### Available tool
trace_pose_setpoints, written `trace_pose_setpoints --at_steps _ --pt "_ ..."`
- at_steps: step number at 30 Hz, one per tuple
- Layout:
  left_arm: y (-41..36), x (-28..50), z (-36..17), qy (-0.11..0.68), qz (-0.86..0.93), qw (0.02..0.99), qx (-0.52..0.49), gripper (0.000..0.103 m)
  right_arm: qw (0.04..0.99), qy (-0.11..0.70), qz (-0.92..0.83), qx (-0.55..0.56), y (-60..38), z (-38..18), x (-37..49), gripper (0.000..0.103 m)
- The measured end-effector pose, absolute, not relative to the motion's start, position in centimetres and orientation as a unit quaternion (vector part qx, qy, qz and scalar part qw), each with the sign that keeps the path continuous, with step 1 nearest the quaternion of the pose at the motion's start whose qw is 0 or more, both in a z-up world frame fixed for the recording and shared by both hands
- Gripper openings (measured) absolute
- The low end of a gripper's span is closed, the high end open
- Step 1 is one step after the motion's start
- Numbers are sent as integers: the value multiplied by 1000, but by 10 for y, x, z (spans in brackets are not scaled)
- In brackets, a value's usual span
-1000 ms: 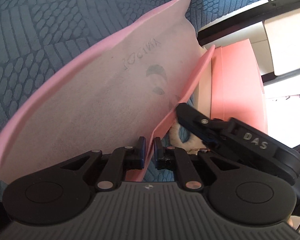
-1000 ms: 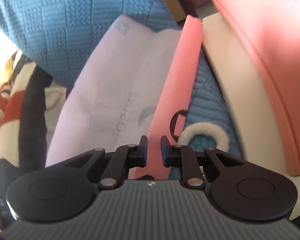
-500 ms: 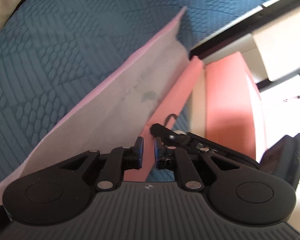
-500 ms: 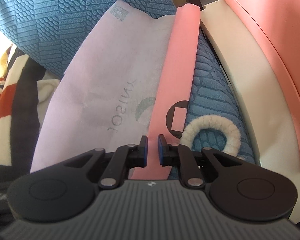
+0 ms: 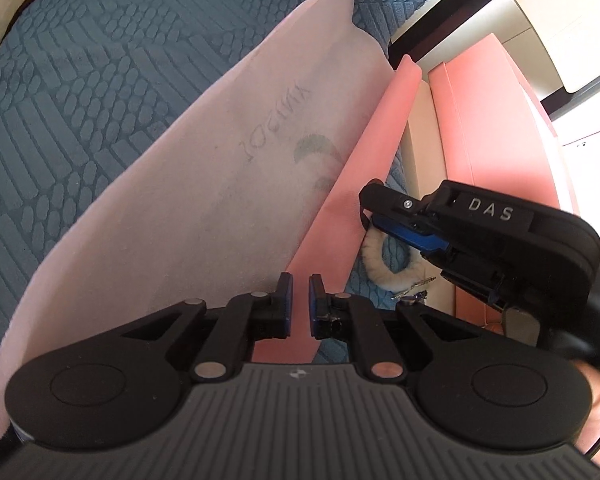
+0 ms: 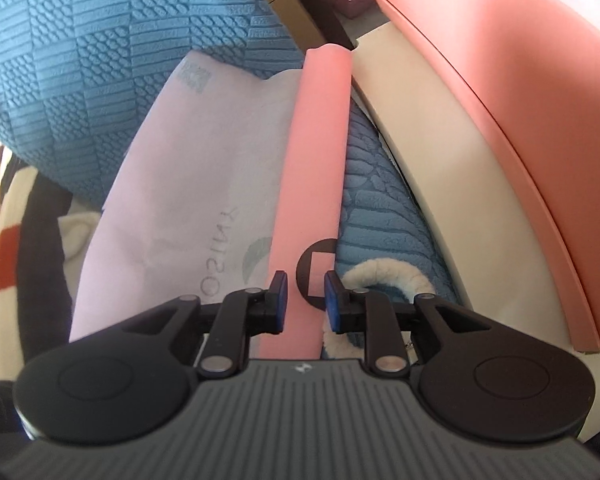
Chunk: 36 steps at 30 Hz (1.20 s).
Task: Organize objects
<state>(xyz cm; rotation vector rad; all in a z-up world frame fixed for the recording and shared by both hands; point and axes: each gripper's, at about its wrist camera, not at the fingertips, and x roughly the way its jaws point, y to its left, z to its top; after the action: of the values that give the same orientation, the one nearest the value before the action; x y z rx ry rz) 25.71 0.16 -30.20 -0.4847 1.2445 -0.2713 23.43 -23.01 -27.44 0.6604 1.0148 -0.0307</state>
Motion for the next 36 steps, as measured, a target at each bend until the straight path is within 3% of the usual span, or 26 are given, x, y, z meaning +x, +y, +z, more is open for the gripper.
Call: trace_pose_setpoints --at_steps 2,6,26,30,36 --pt "1 257 -302 574 -125 778 -221 11 822 475 -19 314 -231 -274 235 24" --pt "0 256 -301 572 -124 781 -216 11 816 472 -28 331 -233 -278 244 39" --pt "6 257 -303 569 -113 780 -235 11 788 468 23 399 -243 -288 263 41" --pt "13 259 -304 567 -103 780 -246 11 780 469 43 412 -239 -286 255 37" --pt "15 262 -305 567 -100 778 -252 11 787 494 35 368 -226 -281 233 13"
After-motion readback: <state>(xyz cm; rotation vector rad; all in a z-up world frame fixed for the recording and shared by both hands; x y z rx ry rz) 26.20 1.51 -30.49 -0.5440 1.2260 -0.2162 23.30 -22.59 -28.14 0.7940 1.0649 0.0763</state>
